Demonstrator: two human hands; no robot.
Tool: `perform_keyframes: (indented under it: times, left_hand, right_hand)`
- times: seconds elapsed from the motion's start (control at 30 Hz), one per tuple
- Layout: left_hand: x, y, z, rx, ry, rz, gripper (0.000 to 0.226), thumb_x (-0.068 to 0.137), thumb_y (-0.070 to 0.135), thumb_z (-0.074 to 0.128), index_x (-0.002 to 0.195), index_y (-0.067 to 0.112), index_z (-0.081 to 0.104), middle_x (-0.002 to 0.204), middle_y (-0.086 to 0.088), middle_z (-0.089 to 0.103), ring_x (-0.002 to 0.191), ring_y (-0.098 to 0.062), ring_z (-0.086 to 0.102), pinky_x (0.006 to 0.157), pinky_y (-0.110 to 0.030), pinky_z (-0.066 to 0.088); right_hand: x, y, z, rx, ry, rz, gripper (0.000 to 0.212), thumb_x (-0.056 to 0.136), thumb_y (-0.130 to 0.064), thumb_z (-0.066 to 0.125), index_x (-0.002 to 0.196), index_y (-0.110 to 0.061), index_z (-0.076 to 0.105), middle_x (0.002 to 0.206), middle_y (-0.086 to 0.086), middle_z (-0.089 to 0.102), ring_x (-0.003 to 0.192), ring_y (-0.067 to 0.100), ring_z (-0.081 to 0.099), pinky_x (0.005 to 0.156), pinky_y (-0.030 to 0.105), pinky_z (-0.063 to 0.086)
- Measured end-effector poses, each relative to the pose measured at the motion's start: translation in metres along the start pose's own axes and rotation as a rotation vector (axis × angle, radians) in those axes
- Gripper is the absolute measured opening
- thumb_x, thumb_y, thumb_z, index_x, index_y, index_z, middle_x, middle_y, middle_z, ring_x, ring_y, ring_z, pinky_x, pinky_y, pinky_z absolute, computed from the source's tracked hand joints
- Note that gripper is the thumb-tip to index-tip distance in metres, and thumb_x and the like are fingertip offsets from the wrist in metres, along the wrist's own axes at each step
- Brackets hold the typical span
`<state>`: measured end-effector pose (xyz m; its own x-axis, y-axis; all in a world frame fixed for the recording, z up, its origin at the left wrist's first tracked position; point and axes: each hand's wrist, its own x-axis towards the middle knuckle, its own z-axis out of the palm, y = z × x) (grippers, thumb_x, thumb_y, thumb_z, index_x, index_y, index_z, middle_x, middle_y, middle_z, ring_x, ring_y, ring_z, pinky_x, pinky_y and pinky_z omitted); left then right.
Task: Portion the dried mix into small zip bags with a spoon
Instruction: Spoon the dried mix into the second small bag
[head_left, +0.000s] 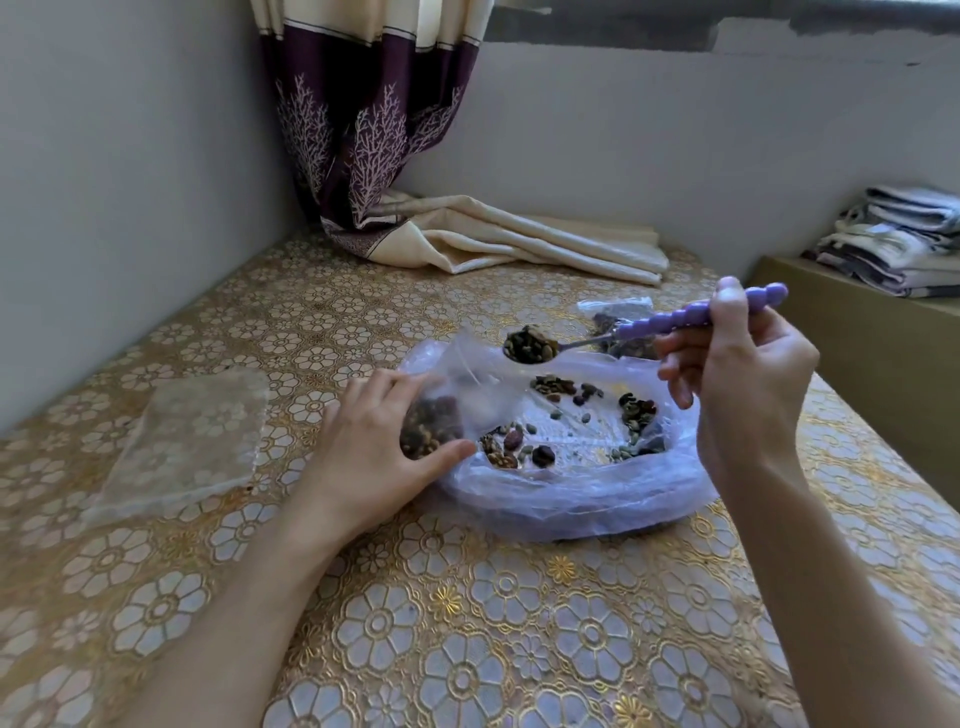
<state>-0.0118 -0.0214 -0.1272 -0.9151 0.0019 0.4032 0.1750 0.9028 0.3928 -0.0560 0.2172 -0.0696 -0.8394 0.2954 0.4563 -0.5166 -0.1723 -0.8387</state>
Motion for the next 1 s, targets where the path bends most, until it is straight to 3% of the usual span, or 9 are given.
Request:
perform_keyframes:
  times: [0.23, 0.5, 0.73, 0.87, 1.0]
  left_hand:
    - [0.001, 0.001, -0.002, -0.074, -0.012, -0.044, 0.092, 0.056, 0.082, 0.038, 0.132, 0.029, 0.041, 0.109, 0.016, 0.036, 0.106, -0.005, 0.031, 0.099, -0.04, 0.034]
    - [0.0, 0.006, -0.005, -0.175, -0.004, -0.114, 0.105, 0.046, 0.081, 0.045, 0.135, 0.026, 0.036, 0.117, 0.01, 0.045, 0.111, -0.011, 0.037, 0.097, -0.04, 0.036]
    - [-0.001, 0.006, -0.005, -0.256, 0.037, -0.124, 0.091, 0.059, 0.057, 0.072, 0.136, 0.029, 0.033, 0.115, 0.015, 0.039, 0.112, -0.008, 0.037, 0.095, -0.033, 0.036]
    - [-0.002, 0.008, -0.005, -0.304, 0.047, -0.15, 0.083, 0.064, 0.05, 0.073, 0.134, 0.026, 0.036, 0.115, 0.011, 0.044, 0.114, -0.016, 0.045, 0.098, -0.04, 0.041]
    - [-0.002, 0.008, -0.006, -0.299, 0.082, -0.146, 0.071, 0.069, 0.046, 0.072, 0.129, 0.021, 0.043, 0.118, 0.007, 0.052, 0.111, -0.016, 0.049, 0.095, -0.036, 0.042]
  right_hand:
    - [-0.022, 0.002, 0.021, 0.008, -0.227, -0.008, 0.032, 0.099, -0.019, 0.046, 0.077, 0.0, 0.059, 0.061, 0.005, 0.069, 0.041, 0.015, 0.058, 0.036, 0.018, 0.041]
    - [-0.035, 0.001, 0.027, 0.023, -0.422, -0.088, 0.024, 0.09, -0.021, 0.045, 0.092, -0.001, 0.058, 0.071, 0.003, 0.072, 0.053, 0.022, 0.064, 0.043, 0.024, 0.047]
    - [-0.024, 0.006, 0.011, 0.055, -0.189, -0.019, 0.026, 0.099, -0.013, 0.041, 0.09, 0.004, 0.057, 0.07, 0.009, 0.07, 0.048, 0.018, 0.06, 0.041, 0.021, 0.042]
    - [-0.015, 0.012, -0.004, 0.135, 0.003, 0.08, 0.03, 0.099, -0.016, 0.041, 0.076, -0.006, 0.057, 0.059, 0.006, 0.066, 0.042, 0.014, 0.055, 0.038, 0.019, 0.039]
    - [-0.007, 0.018, -0.017, 0.018, 0.074, 0.137, 0.031, 0.097, -0.022, 0.044, 0.071, -0.01, 0.055, 0.051, 0.003, 0.063, 0.037, 0.012, 0.048, 0.036, 0.018, 0.034]
